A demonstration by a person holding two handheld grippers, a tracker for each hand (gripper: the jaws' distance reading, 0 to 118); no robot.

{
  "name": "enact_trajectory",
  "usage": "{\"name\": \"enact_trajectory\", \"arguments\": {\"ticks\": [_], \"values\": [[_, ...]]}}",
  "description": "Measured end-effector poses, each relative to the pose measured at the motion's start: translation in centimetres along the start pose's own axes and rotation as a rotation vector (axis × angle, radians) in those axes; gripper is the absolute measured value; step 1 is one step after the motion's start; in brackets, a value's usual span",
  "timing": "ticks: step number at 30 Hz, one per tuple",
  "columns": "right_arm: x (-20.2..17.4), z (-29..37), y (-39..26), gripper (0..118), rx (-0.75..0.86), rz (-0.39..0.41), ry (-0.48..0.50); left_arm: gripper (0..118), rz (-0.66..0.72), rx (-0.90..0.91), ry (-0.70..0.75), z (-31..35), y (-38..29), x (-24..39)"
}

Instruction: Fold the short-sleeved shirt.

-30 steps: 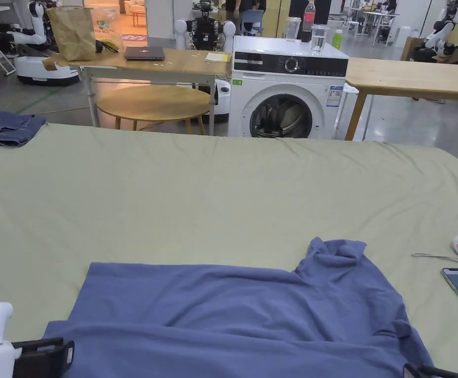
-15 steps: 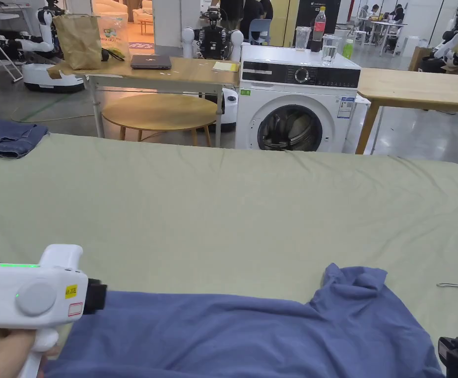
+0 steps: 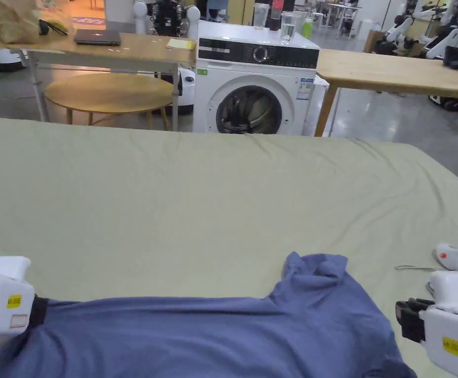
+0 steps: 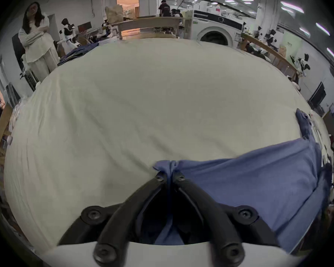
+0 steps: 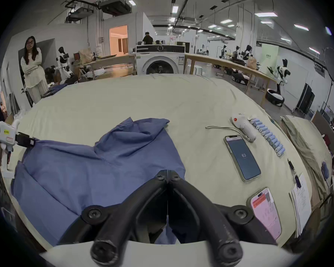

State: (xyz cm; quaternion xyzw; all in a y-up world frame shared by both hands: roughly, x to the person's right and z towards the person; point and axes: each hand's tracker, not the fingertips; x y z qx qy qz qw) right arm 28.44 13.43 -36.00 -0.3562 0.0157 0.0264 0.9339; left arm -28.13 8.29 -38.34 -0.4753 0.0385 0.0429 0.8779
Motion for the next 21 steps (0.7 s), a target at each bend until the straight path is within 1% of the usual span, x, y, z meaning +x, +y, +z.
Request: {"name": "enact_trajectory", "arguments": {"ticks": [1, 4, 5, 7, 8, 9, 10, 11, 12, 13, 14, 15, 16, 17, 18, 19, 20, 21], "values": [[0.1, -0.8, 0.5, 0, -0.012, -0.003, 0.002, 0, -0.015, 0.02, 0.015, 0.0, -0.2, 0.2], [0.7, -4.1, 2.0, 0, -0.081, -0.003, 0.013, 0, 0.003, 0.011, 0.005, -0.3, 0.0, -0.1], [0.8, -5.4, 2.3, 20, -0.122, -0.002, 0.02, 0, 0.007, 0.009, 0.002, -0.3, -0.1, -0.1], [1.1, -7.9, 2.9, 103, -0.206, -0.005, 0.054, 0, 0.009, 0.007, -0.002, -0.3, -0.1, -0.1], [1.2, -9.1, 3.0, 118, -0.262, -0.01, 0.059, 0, 0.009, 0.005, -0.004, -0.3, 0.1, -0.3], [1.1, -10.3, 2.9, 116, -0.299, 0.002, 0.051, 0, 0.01, 0.003, -0.005, -0.3, 0.2, -0.3], [1.3, -10.9, 2.8, 116, -0.249, 0.014, 0.046, 0, 0.013, 0.001, -0.007, -0.3, 0.2, -0.4], [1.1, -11.7, 2.5, 115, -0.307, 0.052, 0.029, 0, 0.012, -0.002, -0.008, -0.3, 0.3, -0.4], [0.9, -12.4, 2.2, 115, -0.326, 0.075, 0.007, 0, 0.014, -0.004, -0.01, -0.5, 0.4, -0.6], [1.0, -12.9, 1.8, 115, -0.327, 0.084, 0.009, 0, 0.016, -0.005, -0.011, -0.5, 0.5, -0.6], [0.6, -12.6, 3.0, 114, -0.338, 0.084, 0.014, 0, 0.015, -0.006, -0.01, -0.5, 0.5, -0.6], [0.7, -12.7, 3.0, 112, -0.349, 0.076, 0.018, 0, 0.014, -0.007, -0.009, -0.6, 0.4, -0.6], [0.9, -12.6, 2.8, 100, -0.352, 0.058, 0.039, 0, 0.015, -0.007, -0.008, -0.6, 0.5, -0.7], [1.0, -12.2, 2.8, 72, -0.343, 0.021, 0.081, 0, 0.015, -0.007, -0.008, -0.6, 0.5, -0.7], [1.3, -12.0, 2.7, 65, -0.321, 0.022, 0.062, 0, 0.016, -0.008, -0.009, -0.4, 0.6, -0.8], [1.4, -11.3, 2.8, 45, -0.305, 0.026, 0.092, 0, 0.017, -0.008, -0.01, -0.2, 0.6, -0.9], [1.4, -10.8, 2.8, 0, -0.29, 0.019, 0.114, 0, 0.017, -0.004, -0.012, 0.1, 0.6, -0.9], [1.3, -9.8, 2.8, 0, -0.264, 0.006, 0.101, 0, 0.017, 0.001, -0.017, 0.6, 0.7, -1.0]]}}
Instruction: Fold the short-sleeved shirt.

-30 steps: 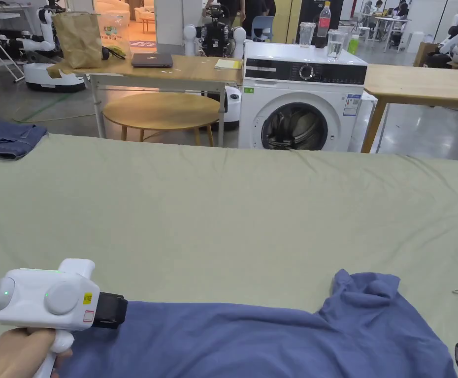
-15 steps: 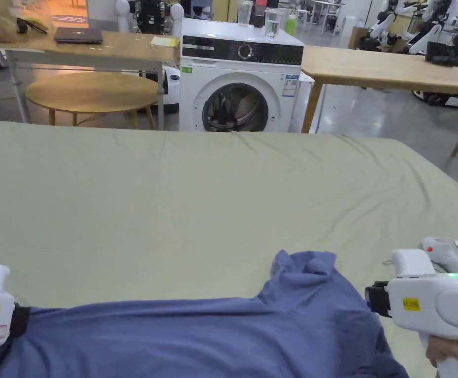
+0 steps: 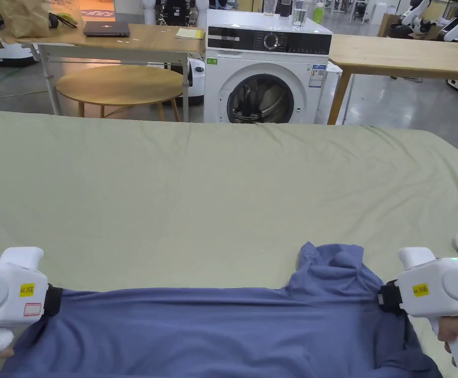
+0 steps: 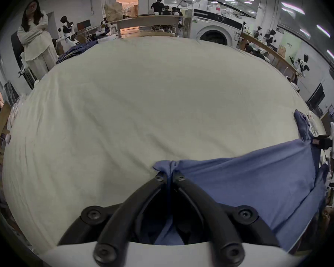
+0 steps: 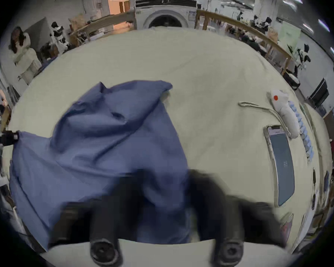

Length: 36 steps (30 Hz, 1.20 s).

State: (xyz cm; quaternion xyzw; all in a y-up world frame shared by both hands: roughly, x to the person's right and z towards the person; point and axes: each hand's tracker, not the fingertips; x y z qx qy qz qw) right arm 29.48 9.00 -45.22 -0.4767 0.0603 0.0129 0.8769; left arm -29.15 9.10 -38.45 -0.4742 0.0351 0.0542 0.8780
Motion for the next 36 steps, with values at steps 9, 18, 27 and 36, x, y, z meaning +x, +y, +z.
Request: {"name": "enact_trajectory", "arguments": {"ticks": [9, 18, 27, 36], "values": [[-0.7, 10.2, -2.6, 0, 0.179, 0.027, 0.048, 0, -0.001, 0.138, -0.053, 8.2, -1.3, -1.2], [-0.8, 18.4, -11.2, 0, 0.289, 0.034, 0.09, 0, -0.02, 0.254, -0.105, 16.0, -9.8, -2.0], [-0.8, 19.2, -21.1, 0, 0.275, 0.026, 0.091, 0, -0.051, 0.262, -0.107, 15.6, -19.1, -3.6], [-0.1, 15.8, -23.7, 0, 0.183, 0.042, 0.079, 0, -0.036, 0.203, -0.102, 13.7, -21.8, -3.5]]}}
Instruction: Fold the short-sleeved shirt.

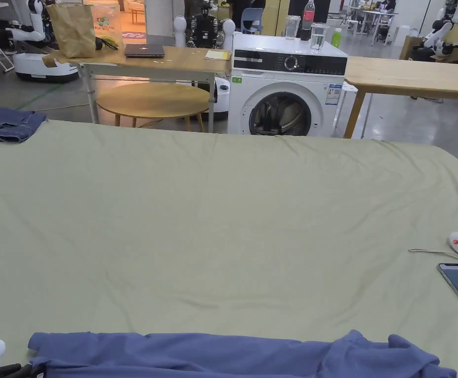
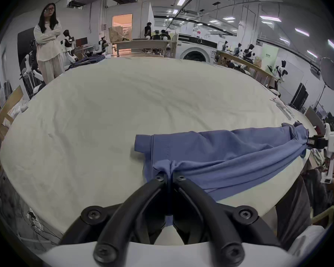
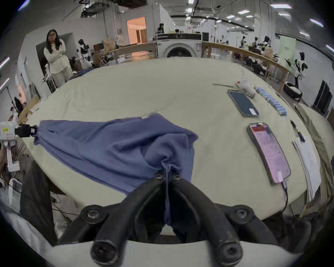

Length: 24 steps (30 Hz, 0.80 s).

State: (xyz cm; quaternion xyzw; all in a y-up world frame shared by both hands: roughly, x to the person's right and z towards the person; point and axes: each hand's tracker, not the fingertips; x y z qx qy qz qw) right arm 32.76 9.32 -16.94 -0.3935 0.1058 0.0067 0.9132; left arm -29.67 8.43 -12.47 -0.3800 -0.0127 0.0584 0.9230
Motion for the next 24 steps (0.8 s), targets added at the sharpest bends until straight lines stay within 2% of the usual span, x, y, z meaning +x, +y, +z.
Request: {"name": "enact_trajectory", "arguments": {"ticks": [3, 4, 5, 6, 7, 8, 12, 13, 14, 15, 16, 17, 18, 19, 21, 24], "values": [[-0.2, 0.2, 0.0, 3, 0.003, -0.002, 0.0, 1, 0.011, 0.006, -0.008, 0.6, 0.5, 0.4], [-0.3, 0.5, 0.0, 14, 0.011, -0.003, -0.001, 15, 0.01, 0.009, -0.014, 0.7, 0.7, 0.4], [-0.4, 0.8, 0.1, 53, 0.012, -0.009, 0.001, 56, 0.009, 0.009, -0.012, 0.9, 0.9, 0.5], [-0.5, 1.0, 0.4, 92, 0.007, -0.012, -0.005, 88, -0.003, 0.003, 0.011, 1.1, 1.1, 0.6], [-0.7, 1.3, 0.6, 116, 0.011, -0.013, -0.015, 105, -0.012, 0.017, 0.023, 1.7, 1.2, 1.0], [-1.1, 1.8, 0.6, 118, 0.037, -0.01, -0.019, 107, -0.007, 0.035, 0.021, 2.2, 1.4, 1.1], [-3.0, 3.5, 1.6, 118, 0.16, -0.047, -0.028, 105, 0.063, 0.1, 0.047, 3.8, 2.4, 0.5], [-4.1, 4.2, 2.1, 118, 0.2, -0.034, -0.039, 93, 0.076, 0.108, 0.057, 4.2, 2.8, 0.8], [-4.9, 4.4, 2.3, 103, 0.228, -0.028, -0.055, 49, 0.097, 0.121, 0.065, 4.4, 3.0, 0.6], [-5.7, 4.5, 2.5, 72, 0.248, -0.031, -0.072, 6, 0.098, 0.118, 0.062, 4.5, 3.0, 0.4], [-6.5, 4.6, 2.6, 72, 0.274, -0.035, -0.077, 6, 0.1, 0.121, 0.082, 4.8, 3.2, 0.7], [-7.5, 4.9, 2.9, 57, 0.308, -0.042, -0.083, 0, 0.102, 0.124, 0.103, 4.6, 3.3, 0.7], [-8.1, 4.8, 2.9, 23, 0.322, -0.047, -0.095, 0, 0.122, 0.135, 0.103, 4.7, 3.4, 0.6], [-9.1, 4.7, 2.4, 0, 0.391, -0.043, -0.175, 0, 0.16, 0.082, 0.065, 3.9, 3.2, -0.9], [-10.7, 4.4, 2.3, 0, 0.36, -0.041, -0.115, 0, 0.21, 0.065, 0.049, 3.4, 3.2, -2.1], [-12.7, 4.2, 1.4, 0, 0.393, -0.055, -0.113, 0, 0.221, 0.019, 0.026, 3.6, 4.2, -2.5]]}}
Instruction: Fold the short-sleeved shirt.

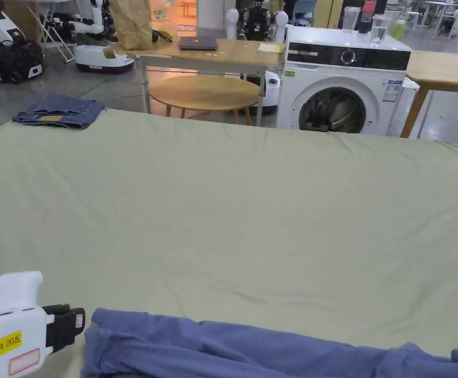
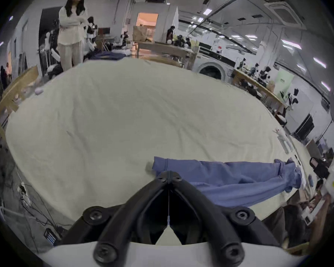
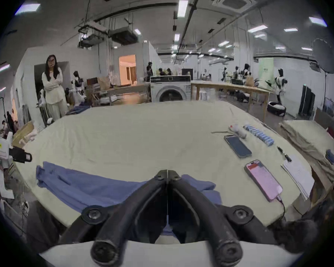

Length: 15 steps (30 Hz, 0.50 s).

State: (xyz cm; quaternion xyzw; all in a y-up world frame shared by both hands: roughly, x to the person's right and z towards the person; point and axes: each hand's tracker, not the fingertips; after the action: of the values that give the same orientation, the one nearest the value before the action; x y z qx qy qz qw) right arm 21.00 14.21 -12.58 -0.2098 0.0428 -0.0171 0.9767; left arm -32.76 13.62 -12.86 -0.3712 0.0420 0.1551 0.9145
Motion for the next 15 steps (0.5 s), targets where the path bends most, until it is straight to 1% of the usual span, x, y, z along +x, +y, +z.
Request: {"name": "enact_trajectory", "arguments": {"ticks": [1, 3, 8, 10, 11, 12, 13, 14, 15], "values": [[0.2, 0.1, 1.2, 0, 0.012, 0.01, -0.012, 0, 0.02, -0.042, -0.037, -0.3, 0.3, -0.8], [-0.8, 0.6, 0.8, 0, 0.048, 0.039, -0.039, 0, 0.055, -0.098, -0.088, -0.7, 1.1, -1.6], [-1.6, 1.3, 1.3, 0, 0.074, 0.041, -0.058, 0, 0.116, -0.257, -0.227, -3.3, 2.4, -4.6], [-1.3, 1.3, 2.1, 0, 0.078, 0.037, -0.067, 0, 0.162, -0.323, -0.322, -4.3, 2.7, -5.3], [-1.4, 1.4, 2.1, 0, 0.076, 0.034, -0.07, 29, 0.185, -0.348, -0.379, -5.0, 2.8, -5.8], [-1.4, 1.3, 2.3, 0, 0.075, 0.032, -0.071, 74, 0.197, -0.38, -0.422, -5.7, 2.9, -6.2], [-1.3, 1.2, 2.6, 0, 0.074, 0.031, -0.074, 108, 0.204, -0.408, -0.449, -6.5, 2.9, -6.2], [-1.3, 1.1, 2.5, 0, 0.07, 0.033, -0.077, 118, 0.211, -0.431, -0.476, -7.1, 2.6, -6.0], [-1.4, 1.1, 2.4, 0, 0.062, 0.035, -0.077, 118, 0.237, -0.424, -0.5, -7.7, 2.5, -6.1]]}}
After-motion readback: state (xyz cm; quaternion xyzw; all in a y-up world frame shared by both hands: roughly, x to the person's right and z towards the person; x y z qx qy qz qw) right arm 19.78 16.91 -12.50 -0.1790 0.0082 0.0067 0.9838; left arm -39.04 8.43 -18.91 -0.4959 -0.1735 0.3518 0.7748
